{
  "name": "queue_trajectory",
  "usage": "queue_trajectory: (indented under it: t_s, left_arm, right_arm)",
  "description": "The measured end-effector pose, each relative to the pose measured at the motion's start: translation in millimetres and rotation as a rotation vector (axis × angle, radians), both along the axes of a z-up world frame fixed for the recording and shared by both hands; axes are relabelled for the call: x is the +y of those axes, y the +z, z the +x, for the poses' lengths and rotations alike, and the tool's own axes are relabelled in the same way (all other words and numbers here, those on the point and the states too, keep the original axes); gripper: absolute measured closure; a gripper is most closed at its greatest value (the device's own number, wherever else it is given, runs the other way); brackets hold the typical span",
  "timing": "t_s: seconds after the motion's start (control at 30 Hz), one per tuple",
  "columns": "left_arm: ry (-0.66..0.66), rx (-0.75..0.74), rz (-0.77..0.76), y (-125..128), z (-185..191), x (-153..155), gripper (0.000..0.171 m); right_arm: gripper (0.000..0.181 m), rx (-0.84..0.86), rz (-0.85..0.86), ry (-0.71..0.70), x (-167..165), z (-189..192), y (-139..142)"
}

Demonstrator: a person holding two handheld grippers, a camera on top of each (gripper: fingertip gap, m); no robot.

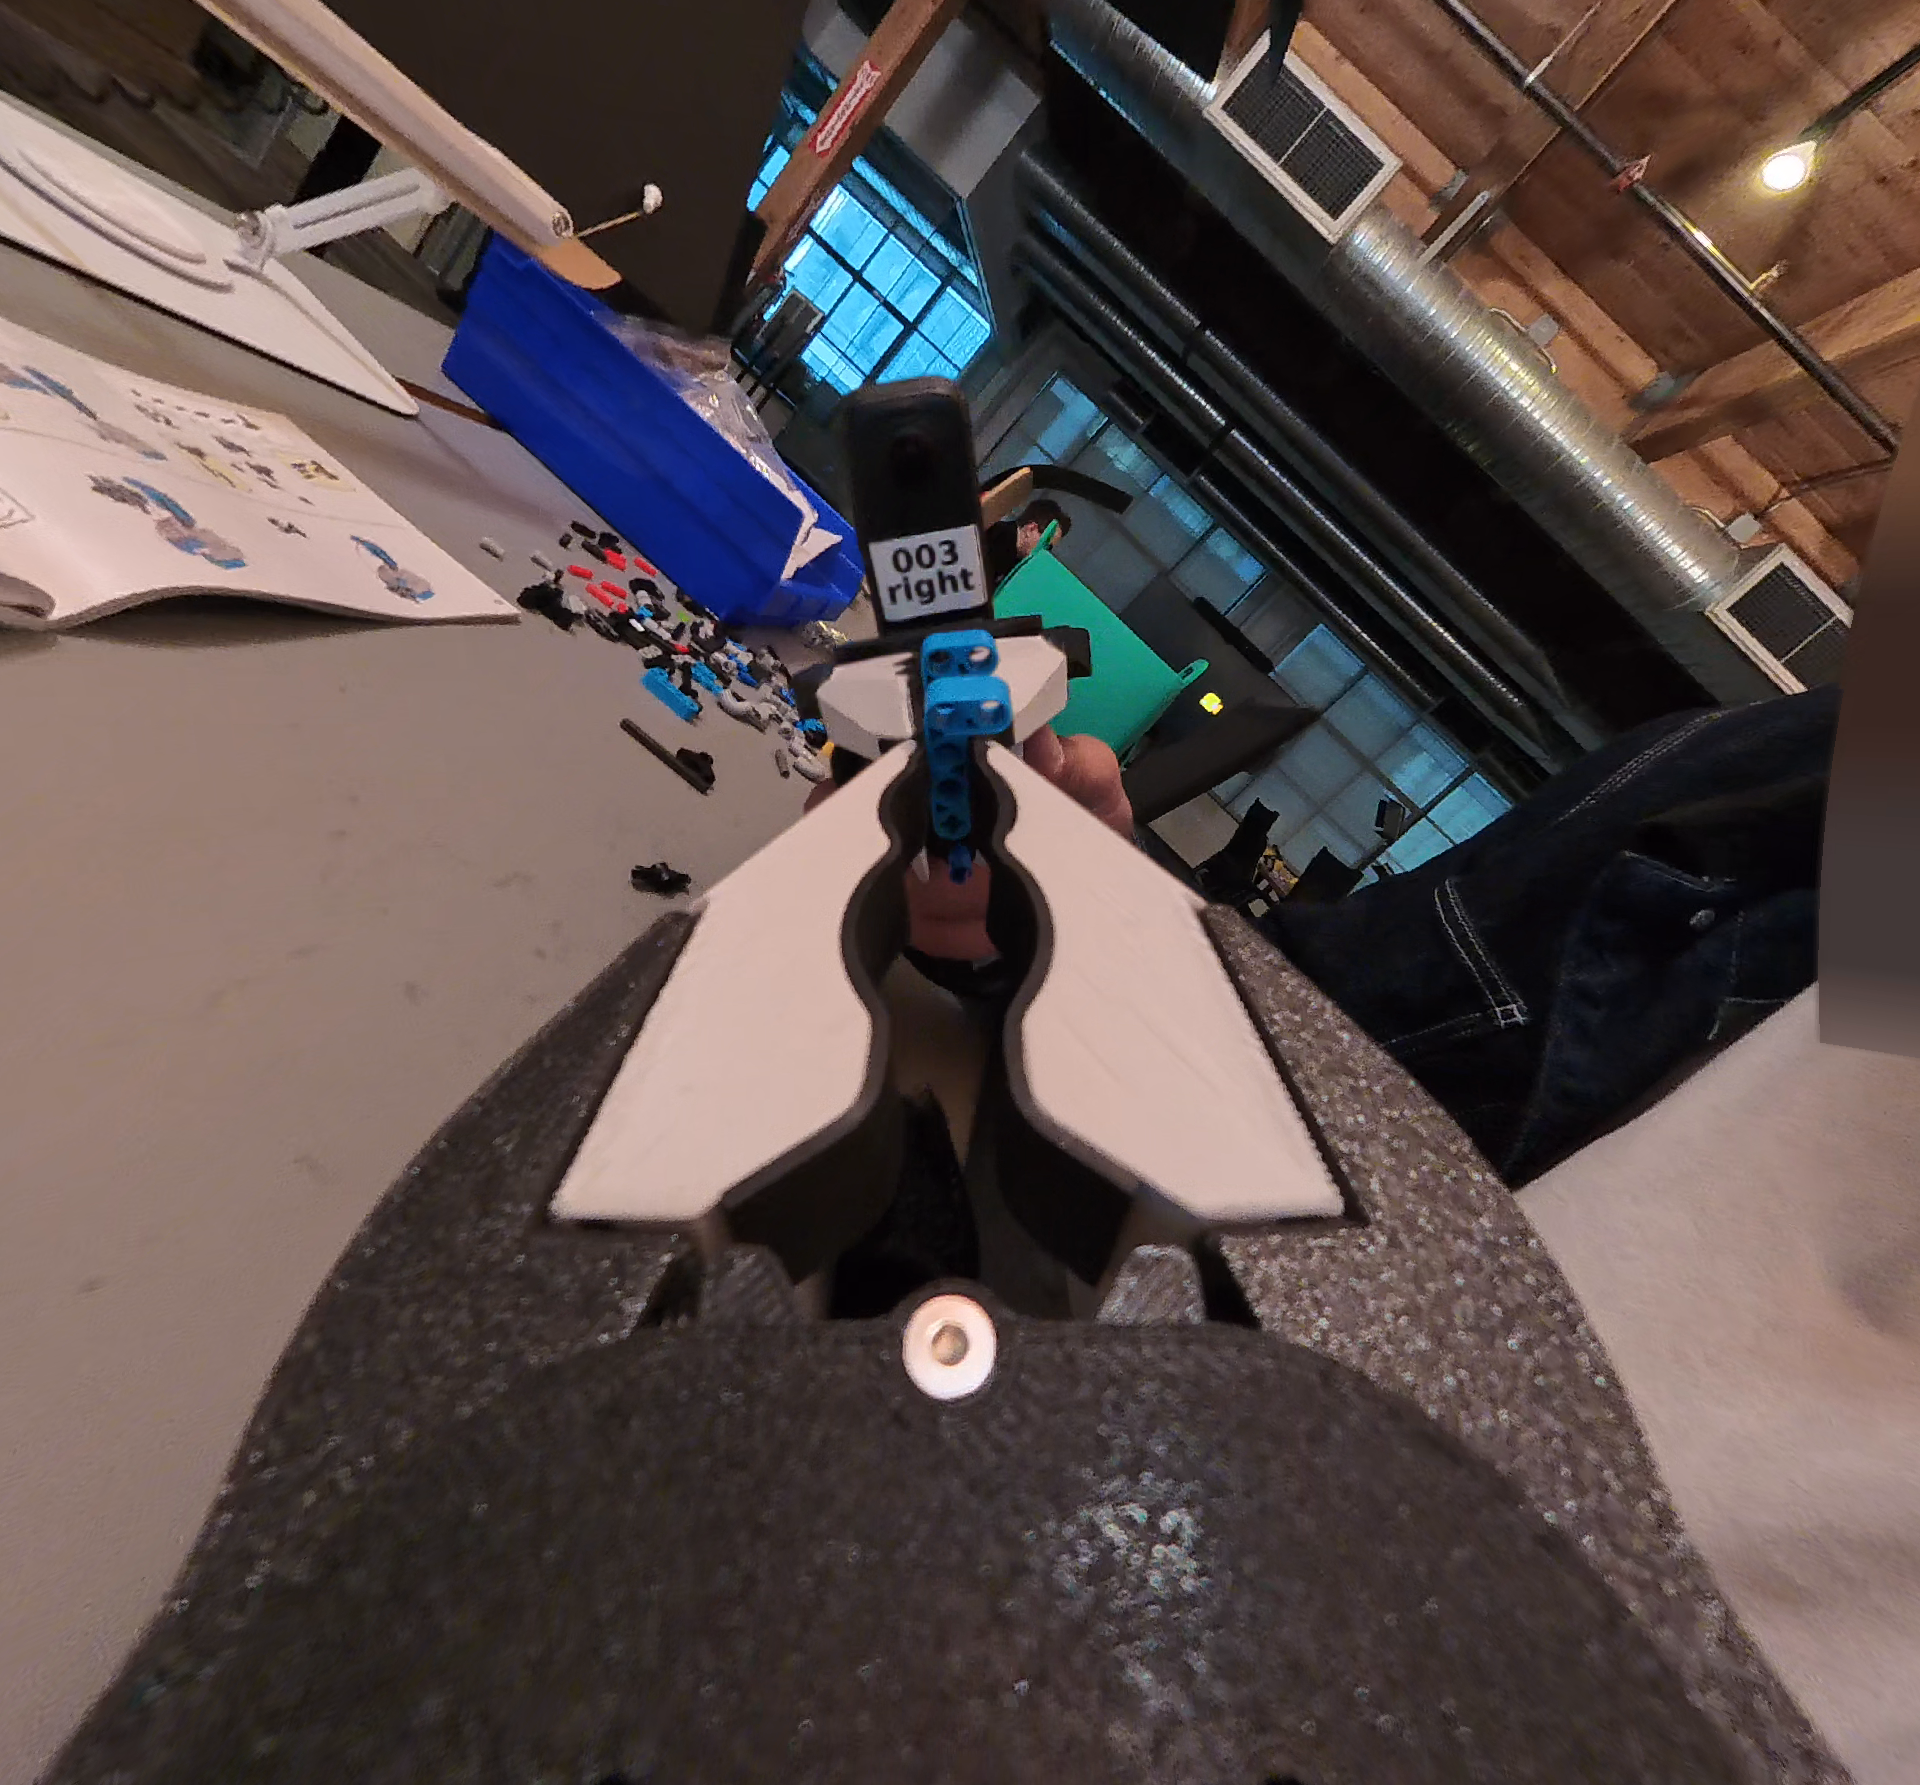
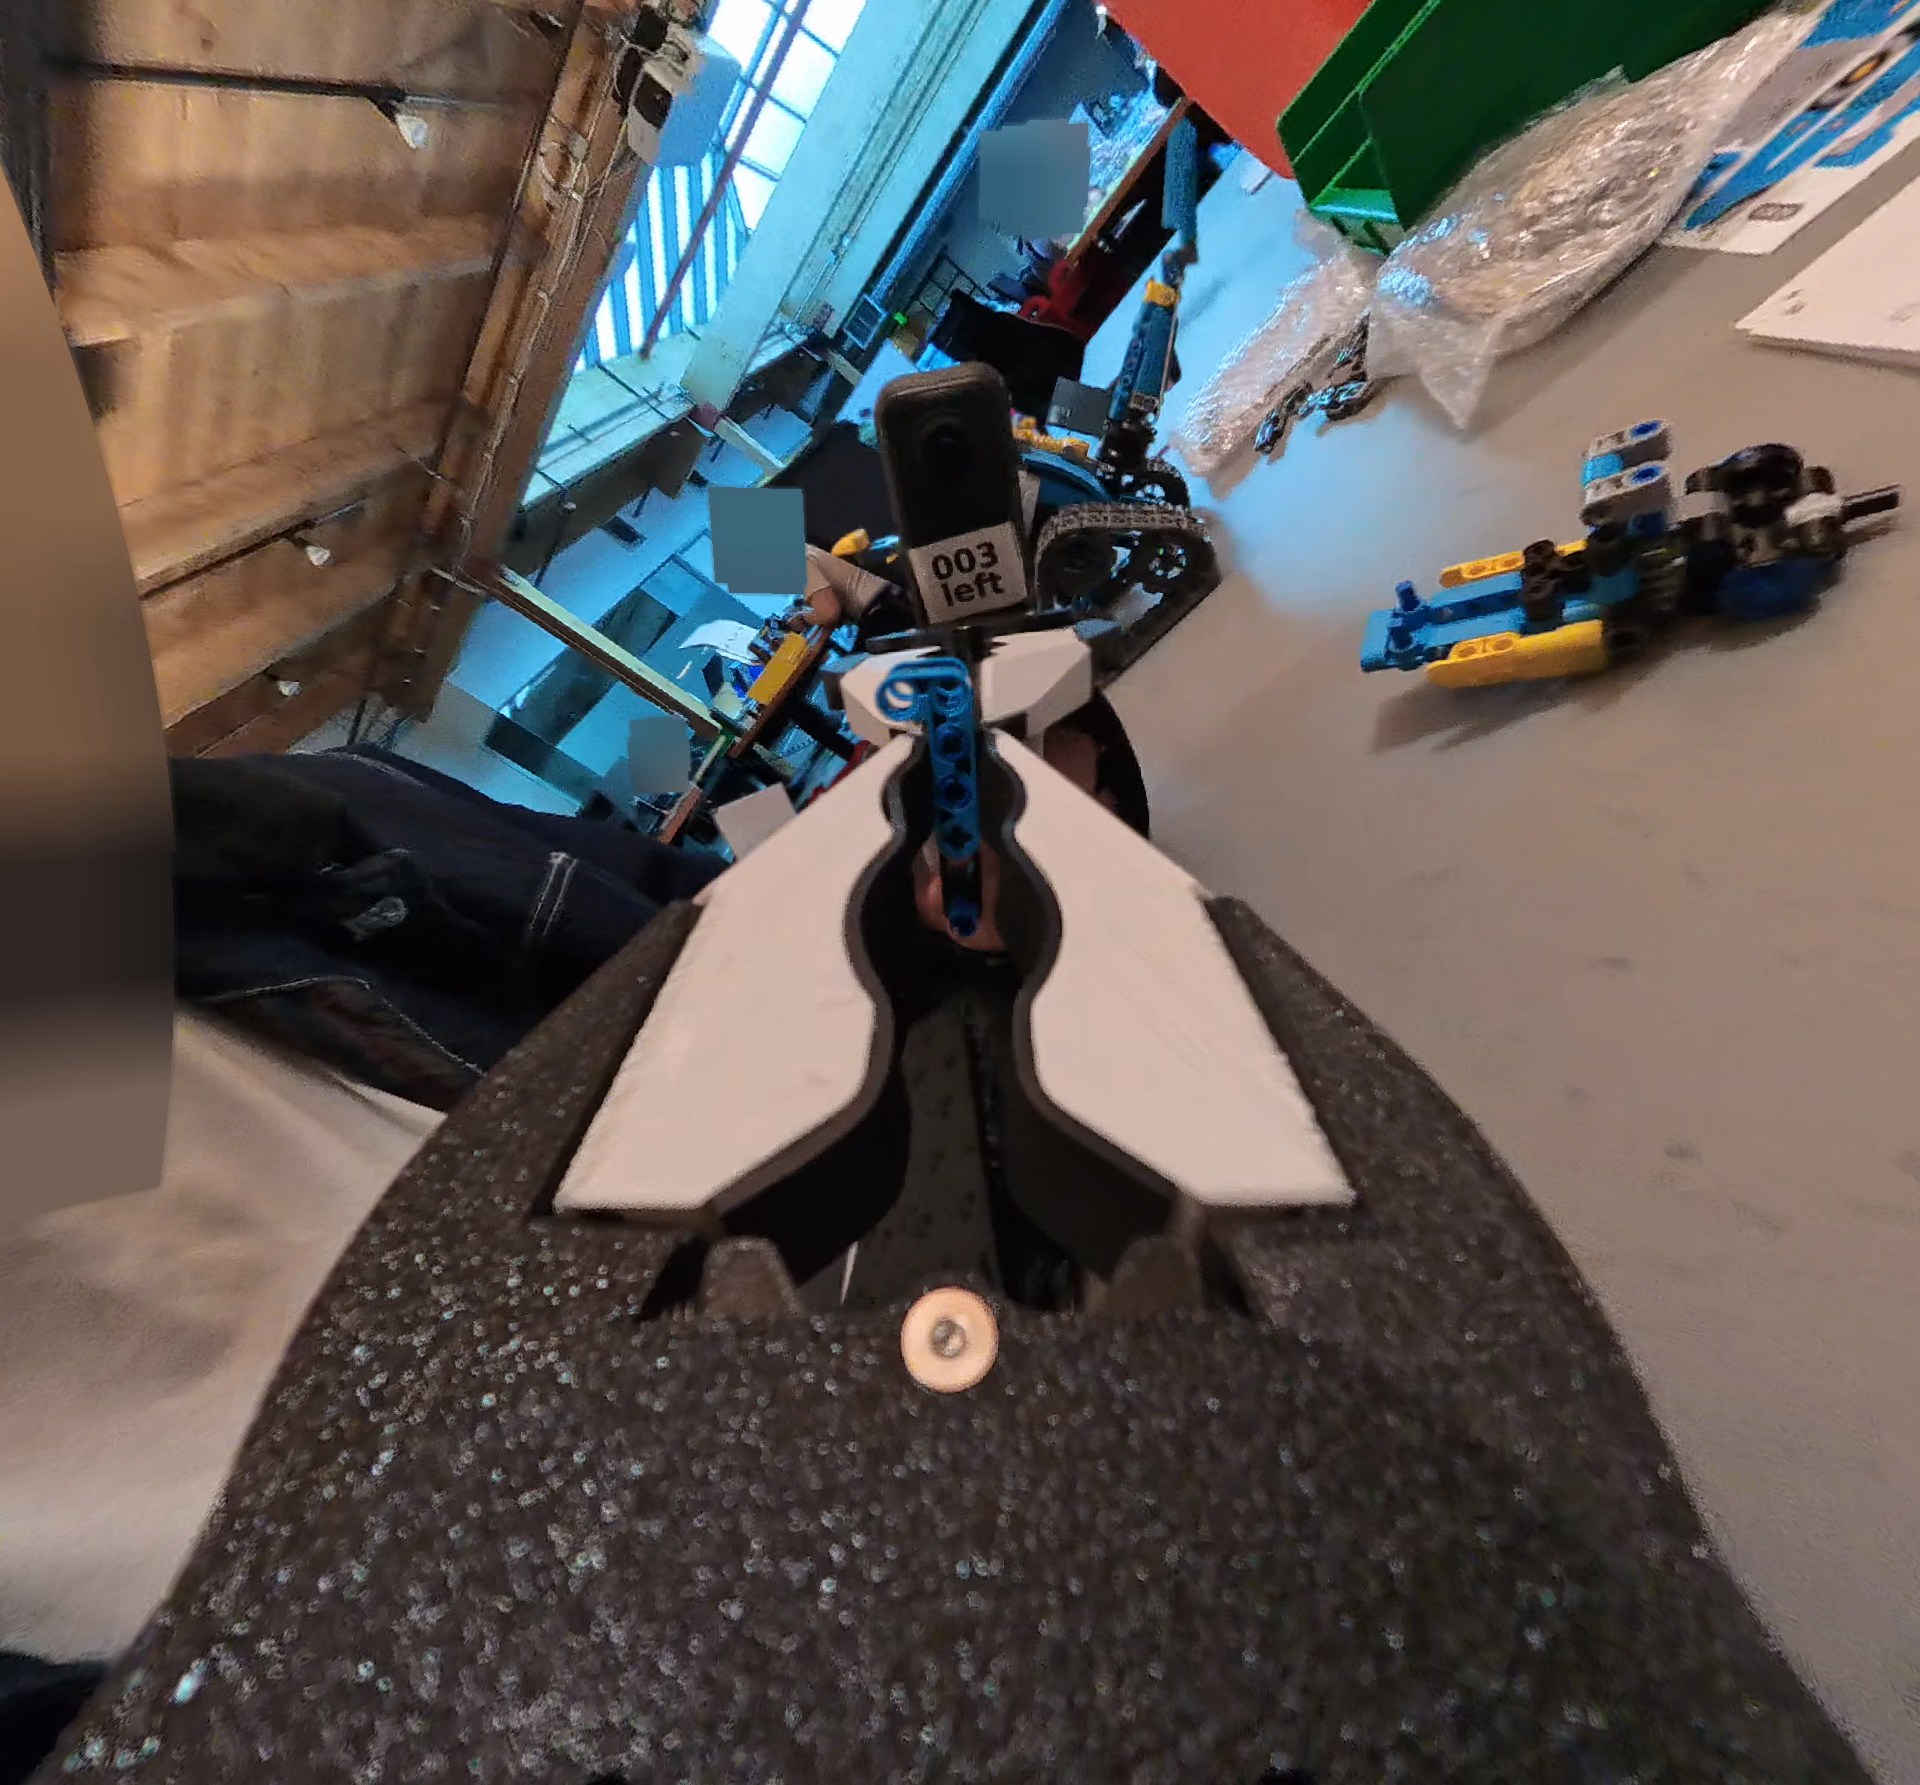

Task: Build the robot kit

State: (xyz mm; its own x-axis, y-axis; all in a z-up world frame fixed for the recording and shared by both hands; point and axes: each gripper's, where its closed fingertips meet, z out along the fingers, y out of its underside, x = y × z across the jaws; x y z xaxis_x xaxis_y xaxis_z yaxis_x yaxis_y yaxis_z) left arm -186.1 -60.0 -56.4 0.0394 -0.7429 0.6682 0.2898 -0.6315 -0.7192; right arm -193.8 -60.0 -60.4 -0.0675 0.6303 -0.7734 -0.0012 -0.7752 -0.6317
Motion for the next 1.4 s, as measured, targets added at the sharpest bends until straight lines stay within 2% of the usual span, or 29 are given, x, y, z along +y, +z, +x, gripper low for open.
queue_trajectory:
  t_s: [0.3,0.43,0.5,0.6,0.67,0.77,0.9,1.03,1.2,1.4]
  left_arm:
    - [-0.048,0.0,-0.016,-0.9,3.9,-3.0,0.165]
    - [-0.04,-0.015,-0.028,0.0,0.5,-0.6,0.165]
    - [-0.049,-0.015,-0.031,-0.1,1.0,-1.6,0.165]
    - [-0.065,0.0,-0.015,-0.5,4.2,-5.2,0.165]
    - [-0.06,0.009,-0.015,-1.7,4.7,-4.8,0.165]
    - [-0.066,0.018,-0.001,-1.6,5.3,-7.0,0.165]
    - [-0.065,0.09,0.066,-5.5,9.9,-13.6,0.166]
    - [-0.127,0.111,0.108,-5.8,15.4,-26.5,0.167]
    - [-0.162,0.191,0.108,-17.6,23.7,-31.5,0.166]
    - [-0.082,0.109,0.031,-11.6,14.7,-11.4,0.165]
  right_arm:
    - [0.175,-0.047,0.061,0.034,-1.9,4.5,-1.4]
    - [0.159,-0.051,0.063,0.031,1.0,9.6,-0.9]
    - [0.17,-0.034,0.08,0.034,1.0,13.8,2.5]
    - [0.165,-0.067,0.113,0.045,-1.4,12.0,-1.4]
    - [0.174,-0.08,0.159,0.04,-4.0,9.4,-1.7]
    - [0.175,-0.097,0.205,0.04,-6.0,9.6,-1.2]
    - [0.175,-0.119,0.141,0.108,-13.9,13.5,-6.8]
    - [0.176,-0.152,0.182,0.182,-26.8,18.5,-7.4]
    - [0.175,-0.227,0.191,0.224,-33.3,23.3,-19.8]
    - [0.175,-0.202,0.242,0.086,-13.1,15.6,-13.3]
